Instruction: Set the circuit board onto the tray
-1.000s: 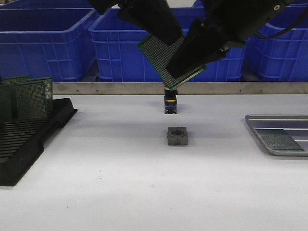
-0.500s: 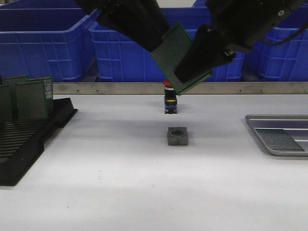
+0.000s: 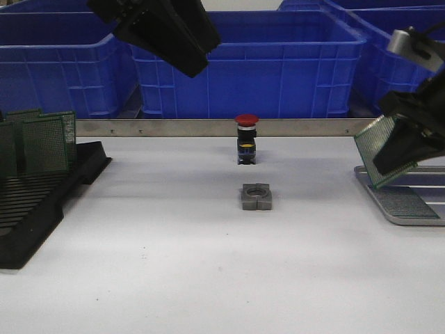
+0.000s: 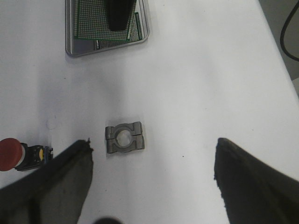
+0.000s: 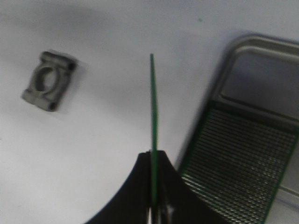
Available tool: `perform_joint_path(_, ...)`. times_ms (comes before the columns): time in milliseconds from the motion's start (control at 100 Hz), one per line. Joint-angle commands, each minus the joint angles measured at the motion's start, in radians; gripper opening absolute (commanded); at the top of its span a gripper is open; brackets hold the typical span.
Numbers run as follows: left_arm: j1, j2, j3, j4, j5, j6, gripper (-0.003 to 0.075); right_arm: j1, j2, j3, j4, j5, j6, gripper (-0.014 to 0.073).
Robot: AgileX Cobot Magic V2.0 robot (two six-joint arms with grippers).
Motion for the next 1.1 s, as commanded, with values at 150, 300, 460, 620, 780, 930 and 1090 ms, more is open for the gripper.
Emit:
perform_joint_path(150,0.002,-0.058,-0.029,-0.057,0.024,-0.006,0.0514,-0.048,0.019,-0.033,0.027,-0.017,-0.039,0.0317)
perform_joint_path(300,0.002,-0.058,-0.029,-0.057,0.024,-0.006,0.0514,-0.057,0.013,-0.049,-0.009,-0.038,-0.053,0.0603)
perform_joint_path(460,0.004,-0.062,-0.029,-0.051,0.016,-0.047,0.0475,-0.071,-0.030,-0.077,-0.098,-0.039,-0.053,0.0556)
perform_joint_path(620,0.025,-0.067,-0.073,-0.007,0.016,-0.178,0.0256,-0.091,-0.123,-0.082,-0.191,-0.049,-0.053,0.0552)
perform_joint_path(780,0.066,-0.078,-0.134,0.044,0.046,-0.405,-0.0020,-0.102,-0.233,-0.082,-0.209,-0.038,-0.052,0.0307)
perform_joint_path(930,0.130,-0.094,-0.145,0.048,0.052,-0.500,-0.0020,-0.102,-0.330,-0.082,-0.175,-0.003,-0.053,-0.0116)
perform_joint_path(1090,0.199,-0.135,-0.143,0.044,0.022,-0.557,-0.0020,-0.099,-0.417,-0.050,-0.113,-0.015,-0.060,-0.0113)
